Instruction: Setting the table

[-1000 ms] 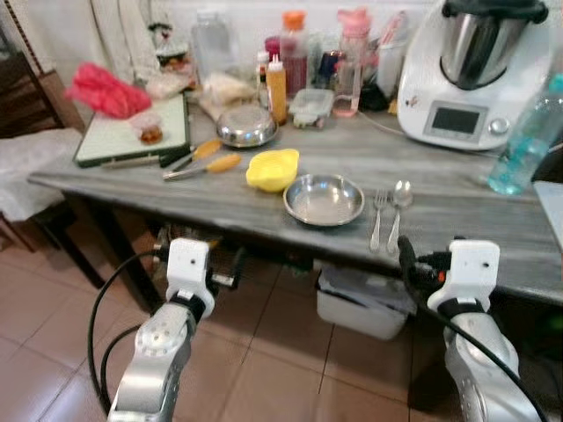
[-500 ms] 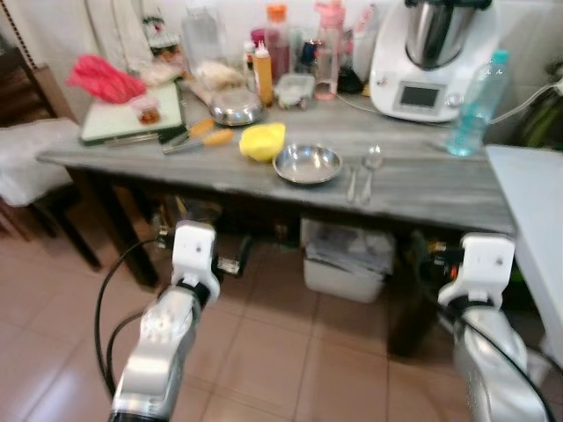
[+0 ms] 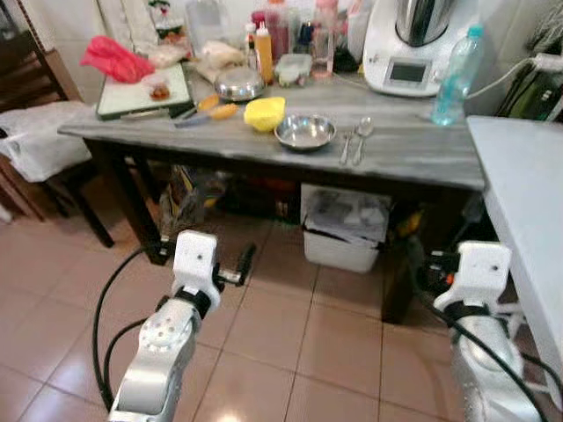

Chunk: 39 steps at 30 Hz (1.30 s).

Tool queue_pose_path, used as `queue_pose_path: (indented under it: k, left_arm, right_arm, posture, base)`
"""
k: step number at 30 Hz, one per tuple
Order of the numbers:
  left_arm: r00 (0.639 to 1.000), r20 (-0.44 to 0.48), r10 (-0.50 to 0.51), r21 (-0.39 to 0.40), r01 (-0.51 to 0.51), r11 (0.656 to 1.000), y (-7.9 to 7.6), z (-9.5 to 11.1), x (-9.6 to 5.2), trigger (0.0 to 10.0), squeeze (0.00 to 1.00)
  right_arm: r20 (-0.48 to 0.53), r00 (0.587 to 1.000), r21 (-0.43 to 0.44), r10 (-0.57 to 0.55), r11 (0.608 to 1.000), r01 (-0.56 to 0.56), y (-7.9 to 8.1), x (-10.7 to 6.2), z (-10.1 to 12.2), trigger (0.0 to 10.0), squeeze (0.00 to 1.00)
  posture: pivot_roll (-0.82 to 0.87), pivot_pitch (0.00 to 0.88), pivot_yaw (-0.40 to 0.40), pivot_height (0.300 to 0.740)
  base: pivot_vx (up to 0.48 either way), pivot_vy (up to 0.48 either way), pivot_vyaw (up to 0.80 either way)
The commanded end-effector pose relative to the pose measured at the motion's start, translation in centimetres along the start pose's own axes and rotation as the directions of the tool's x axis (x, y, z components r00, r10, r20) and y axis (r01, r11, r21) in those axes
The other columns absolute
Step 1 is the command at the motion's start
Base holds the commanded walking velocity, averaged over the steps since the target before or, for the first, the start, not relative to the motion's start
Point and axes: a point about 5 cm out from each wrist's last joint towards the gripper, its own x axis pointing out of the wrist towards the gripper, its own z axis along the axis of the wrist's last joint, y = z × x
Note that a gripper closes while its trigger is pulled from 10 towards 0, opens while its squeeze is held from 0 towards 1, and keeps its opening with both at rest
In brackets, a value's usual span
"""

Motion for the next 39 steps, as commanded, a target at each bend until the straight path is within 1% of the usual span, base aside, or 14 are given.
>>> queue_pose_path:
  k: [1, 3, 7, 9, 10, 12, 15, 18, 19, 24, 27, 32, 36, 39]
  left_arm:
    - [1.0, 0.017, -0.008, 0.008, 0.008, 1.0, 0.1, 0.3, 0.0, 10.0, 0.0]
    - [1.0, 0.013, 0.007, 0.01, -0.007, 1.0, 0.4, 0.1, 0.0, 10.0, 0.0]
    - [0.999, 0.02, 0.041, -0.041, -0.041, 0.998, 0.7, -0.2, 0.2, 10.0, 0.0]
    - [0.999, 0.02, 0.033, -0.045, -0.032, 0.998, 0.5, -0.2, 0.4, 10.0, 0.0]
    - [1.0, 0.029, 0.009, -0.029, -0.008, 1.0, -0.1, -0.1, 0.6, 10.0, 0.0]
    - [0.999, 0.035, 0.002, -0.021, -0.001, 1.0, -0.3, 0.0, 0.8, 10.0, 0.0]
    - [0.998, 0.05, 0.03, -0.057, -0.027, 0.998, -0.3, 0.3, 1.1, 10.0, 0.0]
    - [0.998, 0.068, -0.012, -0.073, 0.017, 0.997, -1.0, 0.5, 1.4, 10.0, 0.0]
    - [0.997, 0.074, -0.037, -0.061, 0.042, 0.997, -1.2, 0.6, 1.7, 10.0, 0.0]
    - [0.994, 0.111, -0.002, -0.087, 0.011, 0.996, -1.6, 1.4, 2.3, 10.0, 0.0]
    - [0.993, 0.117, -0.015, -0.084, 0.025, 0.996, -1.7, 1.6, 2.6, 10.0, 0.0]
    - [0.989, 0.143, -0.029, -0.077, 0.04, 0.996, -1.9, 2.6, 3.1, 10.0, 0.0]
    - [0.992, 0.124, -0.021, -0.076, 0.03, 0.997, -1.8, 1.8, 2.2, 10.0, 0.0]
    - [0.993, 0.117, -0.024, -0.081, 0.034, 0.996, -2.0, 1.6, 2.4, 10.0, 0.0]
  right_arm:
    - [0.037, 0.999, -0.014, 0.007, 1.0, -0.007, 0.2, 0.4, 1.1, 10.0, 0.0]
    - [0.042, 0.999, -0.017, 0.021, 1.0, -0.02, 0.4, 0.6, 1.2, 10.0, 0.0]
    - [0.041, 0.999, -0.036, 0.033, 0.999, -0.031, 0.5, 1.0, 1.0, 10.0, 0.0]
    - [0.033, 0.999, -0.023, 0.021, 1.0, -0.02, 0.4, 1.0, 1.0, 10.0, 0.0]
    - [0.028, 0.999, -0.043, 0.027, 0.999, -0.026, 0.3, 0.9, 1.0, 10.0, 0.0]
    - [0.025, 0.999, -0.048, 0.04, 0.998, -0.039, 0.4, 0.9, 0.8, 10.0, 0.0]
    - [0.02, 0.999, -0.055, 0.047, 0.997, -0.046, 0.2, 0.9, 0.7, 10.0, 0.0]
    - [0.016, 0.999, -0.045, 0.036, 0.998, -0.035, 0.3, 1.1, 0.7, 10.0, 0.0]
    - [0.021, 0.997, -0.065, 0.069, 0.996, -0.068, 0.9, 1.1, 1.0, 10.0, 0.0]
    - [0.034, 0.999, -0.066, 0.032, 0.997, -0.029, 0.1, 1.5, 1.2, 10.0, 0.0]
    - [0.044, 0.998, -0.071, 0.044, 0.997, -0.041, 0.8, 1.8, 1.5, 10.0, 0.0]
    - [0.041, 0.998, -0.067, 0.04, 0.997, -0.037, 0.8, 1.8, 1.4, 10.0, 0.0]
    - [0.069, 0.996, -0.066, 0.052, 0.997, -0.048, 0.4, 2.0, 1.8, 10.0, 0.0]
    - [0.072, 0.995, -0.065, 0.062, 0.996, -0.058, 1.1, 2.0, 1.8, 10.0, 0.0]
  posture:
    - [-0.05, 0.0, 0.021, 0.74]
    - [-0.05, 0.0, 0.025, 0.74]
    - [-0.07, 0.0, 0.031, 0.74]
    - [-0.07, 0.0, 0.023, 0.74]
    - [-0.06, 0.0, 0.022, 0.74]
    - [-0.06, 0.0, 0.023, 0.74]
    - [-0.06, 0.0, 0.027, 0.74]
    - [-0.07, 0.0, 0.023, 0.74]
    - [-0.07, 0.0, 0.024, 0.74]
    - [-0.06, 0.0, 0.027, 0.74]
    - [-0.06, 0.0, 0.044, 0.74]
    - [-0.05, 0.0, 0.046, 0.74]
    - [-0.04, 0.0, 0.04, 0.74]
    - [-0.04, 0.0, 0.045, 0.74]
  base:
    - [0.0, 0.0, 0.0]
    - [0.0, 0.0, 0.0]
    - [0.0, 0.0, 0.0]
    - [0.0, 0.0, 0.0]
    - [0.0, 0.0, 0.0]
    - [0.0, 0.0, 0.0]
    - [0.0, 0.0, 0.0]
    - [0.0, 0.0, 0.0]
    - [0.0, 0.0, -0.59]
    - [0.0, 0.0, -0.52]
    - [0.0, 0.0, -0.79]
    - [0.0, 0.0, -0.78]
    - [0.0, 0.0, -0.59]
    - [0.0, -0.162, 0.0]
